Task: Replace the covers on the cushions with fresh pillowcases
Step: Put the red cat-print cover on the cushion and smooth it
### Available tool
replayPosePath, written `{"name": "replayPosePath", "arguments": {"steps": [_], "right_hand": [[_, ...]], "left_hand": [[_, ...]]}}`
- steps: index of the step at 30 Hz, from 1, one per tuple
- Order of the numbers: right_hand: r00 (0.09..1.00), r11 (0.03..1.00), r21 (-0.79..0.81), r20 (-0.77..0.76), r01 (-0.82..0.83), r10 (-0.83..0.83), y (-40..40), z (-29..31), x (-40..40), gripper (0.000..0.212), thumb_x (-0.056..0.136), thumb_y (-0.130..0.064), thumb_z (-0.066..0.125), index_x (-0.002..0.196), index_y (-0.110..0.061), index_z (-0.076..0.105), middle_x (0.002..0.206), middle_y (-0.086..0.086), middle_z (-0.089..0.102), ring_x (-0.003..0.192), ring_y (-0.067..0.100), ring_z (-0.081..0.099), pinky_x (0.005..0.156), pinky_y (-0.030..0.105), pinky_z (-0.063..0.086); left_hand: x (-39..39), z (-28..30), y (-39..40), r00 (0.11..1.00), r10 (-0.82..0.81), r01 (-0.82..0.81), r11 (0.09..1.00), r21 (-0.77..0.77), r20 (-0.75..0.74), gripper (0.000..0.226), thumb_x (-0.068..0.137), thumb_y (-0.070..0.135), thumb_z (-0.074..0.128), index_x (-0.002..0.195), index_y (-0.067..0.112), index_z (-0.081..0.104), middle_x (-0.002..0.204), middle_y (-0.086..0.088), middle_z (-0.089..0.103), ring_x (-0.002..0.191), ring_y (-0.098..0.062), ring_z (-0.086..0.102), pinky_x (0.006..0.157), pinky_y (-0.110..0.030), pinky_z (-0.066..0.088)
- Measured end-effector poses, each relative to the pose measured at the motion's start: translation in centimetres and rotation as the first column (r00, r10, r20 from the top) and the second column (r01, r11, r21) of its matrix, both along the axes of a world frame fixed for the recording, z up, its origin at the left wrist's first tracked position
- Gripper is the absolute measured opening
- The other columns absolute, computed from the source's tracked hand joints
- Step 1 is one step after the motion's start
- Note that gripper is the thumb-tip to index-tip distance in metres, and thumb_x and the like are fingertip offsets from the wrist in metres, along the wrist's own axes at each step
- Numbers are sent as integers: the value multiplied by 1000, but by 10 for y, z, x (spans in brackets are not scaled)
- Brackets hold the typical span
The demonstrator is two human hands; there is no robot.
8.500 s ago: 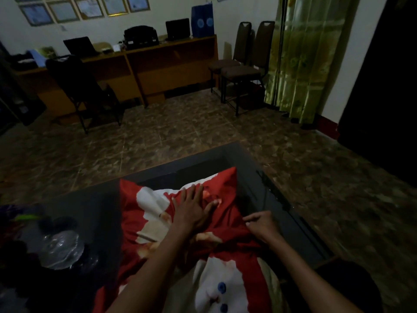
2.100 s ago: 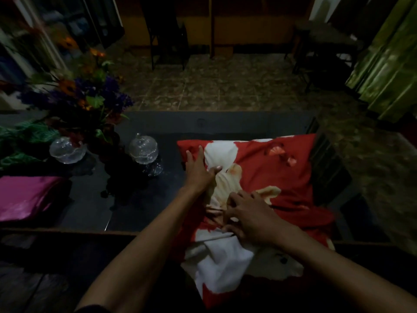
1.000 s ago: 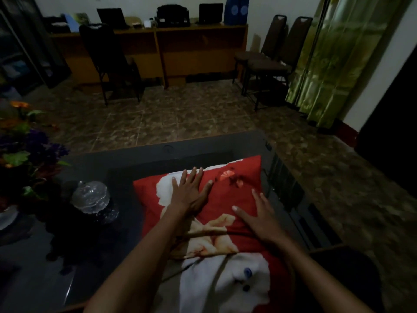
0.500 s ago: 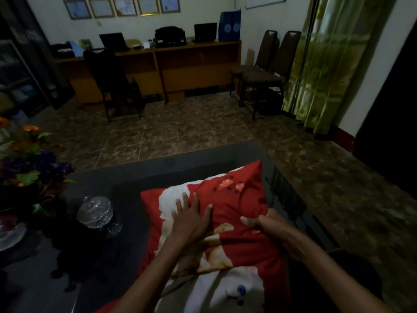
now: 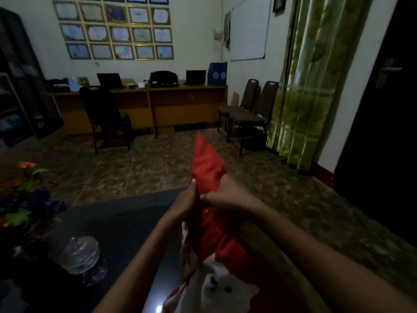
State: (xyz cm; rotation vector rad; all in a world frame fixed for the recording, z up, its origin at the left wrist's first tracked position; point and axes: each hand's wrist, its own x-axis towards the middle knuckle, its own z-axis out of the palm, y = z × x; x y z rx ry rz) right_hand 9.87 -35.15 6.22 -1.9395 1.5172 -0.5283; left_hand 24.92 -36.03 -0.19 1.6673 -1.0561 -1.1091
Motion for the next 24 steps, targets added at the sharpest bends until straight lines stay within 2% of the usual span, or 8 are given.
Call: {"name": "replayPosePath", "arguments": {"steps": [5, 9, 13, 16, 18, 20, 22, 24], "right_hand": [[973, 925, 305, 14, -225, 232, -4, 11, 14, 86, 81, -33, 83, 153, -18, 38, 125, 2, 59, 96, 13, 59, 75, 27, 50], [927, 832, 409, 178, -376, 331, -6, 5, 22, 71, 94, -9, 68, 156, -16, 34, 113, 4, 70, 91, 12, 65, 73, 26, 51], [858, 753, 417, 315, -509, 406, -9, -11, 36, 47, 98, 5, 55, 140, -18, 52, 83, 1, 65, 67, 4, 62, 58, 19, 48], [832, 746, 406, 426, -527, 356, 1, -21, 52, 40, 98, 5, 55, 133, -16, 60, 99, 9, 71, 78, 12, 67, 54, 18, 49], [830, 809, 343, 477, -478, 288, 5, -27, 62, 32, 96, 3, 60, 124, -13, 65, 101, 11, 75, 80, 15, 71, 53, 19, 50], [871, 923, 170, 426, -344, 246, 1, -42, 65, 26, 92, -3, 69, 113, -16, 70, 95, 8, 76, 73, 11, 69, 54, 20, 49], [956, 978, -22, 207, -207, 207, -9, -63, 57, 20, 87, -17, 77, 100, -30, 69, 92, -3, 72, 77, 6, 67, 61, 19, 47], [978, 978, 14, -13, -208, 209, -11, -84, 45, 26, 84, -37, 79, 101, -35, 60, 94, -12, 65, 82, 2, 61, 62, 18, 43]], "left_hand": [[21, 7, 53, 975, 49, -57, 998, -30, -218, 55, 102, 57, 31, 138, 22, 53, 120, -4, 60, 84, -12, 58, 72, -33, 46], [23, 12, 74, 967, -63, 31, 991, -130, -245, 33, 96, 51, 47, 122, 34, 54, 103, 15, 63, 73, 5, 68, 61, -14, 51], [47, 5, 85, 983, 23, -21, 1000, 9, -180, 43, 85, 59, 65, 118, 31, 61, 98, 4, 72, 63, -7, 71, 46, -17, 51], [66, -3, 96, 974, 124, -111, 991, 78, -188, 30, 92, 51, 62, 108, 26, 63, 84, 0, 70, 50, -8, 68, 43, -18, 49], [83, -9, 106, 975, 176, -167, 983, 73, -138, 34, 93, 47, 64, 113, 19, 66, 90, -5, 72, 61, -11, 71, 52, -21, 55], [100, -16, 118, 974, 224, -222, 974, 53, -30, 58, 86, 61, 67, 123, 15, 68, 104, -8, 74, 86, -19, 73, 81, -35, 60], [117, -30, 123, 962, 262, -264, 964, 28, 73, 88, 66, 82, 61, 126, 18, 68, 114, -7, 73, 102, -22, 71, 98, -42, 55], [129, -46, 125, 961, 274, -275, 961, 39, 37, 106, 58, 92, 57, 135, 19, 62, 125, -2, 69, 113, -20, 67, 106, -40, 48]]}}
